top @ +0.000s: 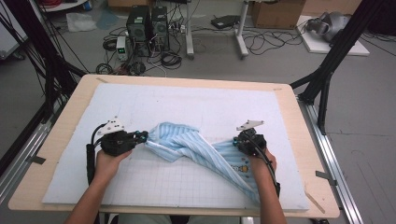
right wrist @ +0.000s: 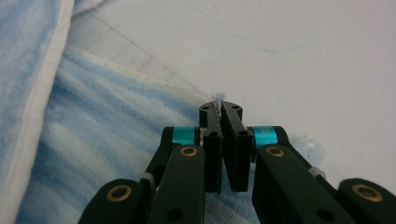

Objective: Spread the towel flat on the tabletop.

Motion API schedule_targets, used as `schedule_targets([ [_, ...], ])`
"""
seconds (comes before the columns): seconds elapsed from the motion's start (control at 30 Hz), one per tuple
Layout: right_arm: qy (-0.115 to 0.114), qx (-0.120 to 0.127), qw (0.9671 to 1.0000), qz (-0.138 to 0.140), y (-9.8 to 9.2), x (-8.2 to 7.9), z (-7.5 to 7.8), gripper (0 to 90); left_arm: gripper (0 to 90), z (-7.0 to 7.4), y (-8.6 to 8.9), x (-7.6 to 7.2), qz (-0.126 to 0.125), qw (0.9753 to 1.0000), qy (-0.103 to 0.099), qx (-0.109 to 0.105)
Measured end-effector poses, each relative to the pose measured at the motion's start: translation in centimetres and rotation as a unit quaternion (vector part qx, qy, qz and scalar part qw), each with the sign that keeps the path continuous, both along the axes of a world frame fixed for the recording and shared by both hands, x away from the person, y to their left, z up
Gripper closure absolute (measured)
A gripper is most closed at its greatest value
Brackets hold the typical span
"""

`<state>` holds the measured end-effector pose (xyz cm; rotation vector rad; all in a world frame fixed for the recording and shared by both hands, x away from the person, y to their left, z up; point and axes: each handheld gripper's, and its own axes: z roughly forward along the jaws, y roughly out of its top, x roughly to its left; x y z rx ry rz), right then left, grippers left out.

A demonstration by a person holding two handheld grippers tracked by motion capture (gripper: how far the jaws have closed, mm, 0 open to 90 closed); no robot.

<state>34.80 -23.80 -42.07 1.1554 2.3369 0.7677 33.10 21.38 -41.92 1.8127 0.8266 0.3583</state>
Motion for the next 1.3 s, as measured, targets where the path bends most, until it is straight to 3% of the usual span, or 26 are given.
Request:
schedule_targets([
  [0.1, 0.024, -0.007, 0.9996, -0.013, -0.9, -0.8, -0.2, 87.2, 87.0, -0.3, 0.6, 0.2, 0.015, 0.9999, 0.005, 0.003],
  [0.37, 0.049, -0.010, 0.9987, -0.006, -0.9, -3.2, -0.5, 86.9, 87.2, -1.0, 1.3, 1.2, 0.054, 0.9985, 0.014, 0.000],
  [0.4, 0.046, -0.012, 0.9989, 0.000, -0.8, -3.4, -0.4, 85.6, 87.2, -1.1, 1.3, 1.3, 0.053, 0.9984, 0.017, 0.000],
  [0.47, 0.028, -0.018, 0.9994, -0.005, -0.7, -3.5, -0.1, 70.8, 86.4, -1.2, 1.2, 1.4, 0.058, 0.9982, 0.018, -0.002],
  [0.53, 0.010, 0.003, 0.9999, -0.009, -0.8, -3.2, 0.4, 64.1, 75.4, -1.1, 1.1, 1.4, 0.081, 0.9966, 0.010, -0.003],
  [0.57, -0.004, 0.009, 0.9998, -0.019, -0.4, -2.7, 1.0, 59.3, 54.7, -1.0, 1.2, 1.4, 0.099, 0.9950, 0.008, -0.007],
  [0.67, -0.011, 0.016, 0.9996, -0.018, 0.3, -2.0, 1.3, 56.1, 50.7, -0.7, 1.7, 1.5, 0.119, 0.9927, 0.003, -0.021],
  [0.7, -0.018, 0.027, 0.9994, -0.013, 1.1, -1.3, 1.5, 53.1, 46.4, -0.6, 1.9, 1.5, 0.121, 0.9924, 0.002, -0.022],
  [0.77, -0.016, 0.040, 0.9990, -0.010, 1.5, -1.0, 1.6, 51.5, 45.9, -0.4, 2.1, 1.5, 0.117, 0.9928, 0.001, -0.023],
  [0.83, -0.018, 0.077, 0.9969, -0.003, 2.0, -0.2, 1.7, 47.1, 44.3, -0.3, 2.3, 1.6, 0.114, 0.9932, -0.003, -0.026],
  [0.9, -0.012, 0.134, 0.9909, 0.007, 2.5, 0.5, 1.7, 44.2, 42.3, 0.0, 2.4, 1.8, 0.108, 0.9937, -0.004, -0.029],
  [0.93, -0.008, 0.149, 0.9888, 0.011, 2.9, 0.8, 1.7, 43.0, 41.5, 0.1, 2.5, 1.8, 0.106, 0.9939, -0.006, -0.029],
  [0.97, 0.004, 0.169, 0.9853, 0.021, 3.3, 1.1, 1.6, 42.1, 41.4, 0.2, 2.5, 1.9, 0.107, 0.9939, -0.007, -0.026],
  [1.0, 0.023, 0.196, 0.9797, 0.038, 4.4, 1.8, 1.3, 41.0, 41.2, 0.3, 2.6, 1.9, 0.107, 0.9938, -0.007, -0.026],
  [1.03, 0.023, 0.196, 0.9797, 0.038, 4.4, 1.8, 1.3, 41.0, 41.2, 0.3, 2.6, 1.9, 0.110, 0.9935, -0.008, -0.029],
  [1.07, 0.041, 0.190, 0.9796, 0.052, 5.9, 2.3, 0.9, 41.3, 41.3, 0.3, 2.7, 2.0, 0.110, 0.9935, -0.009, -0.029],
  [1.1, 0.041, 0.190, 0.9796, 0.052, 5.9, 2.3, 0.9, 41.3, 41.3, 0.3, 2.8, 2.0, 0.111, 0.9934, -0.008, -0.029],
  [1.17, 0.064, 0.182, 0.9792, 0.063, 7.3, 3.0, 0.3, 43.1, 41.3, 0.2, 2.9, 2.0, 0.111, 0.9934, -0.005, -0.027],
  [1.23, 0.079, 0.171, 0.9798, 0.067, 8.4, 3.3, -0.3, 49.4, 41.4, 0.2, 3.0, 2.0, 0.111, 0.9934, -0.004, -0.027],
  [1.27, 0.100, 0.166, 0.9778, 0.079, 9.1, 3.6, -0.9, 63.0, 41.5, 0.2, 3.0, 2.0, 0.112, 0.9934, -0.005, -0.028],
  [1.3, 0.100, 0.166, 0.9778, 0.079, 9.1, 3.6, -0.9, 63.0, 41.5, 0.2, 3.0, 2.0, 0.113, 0.9932, -0.005, -0.028],
])
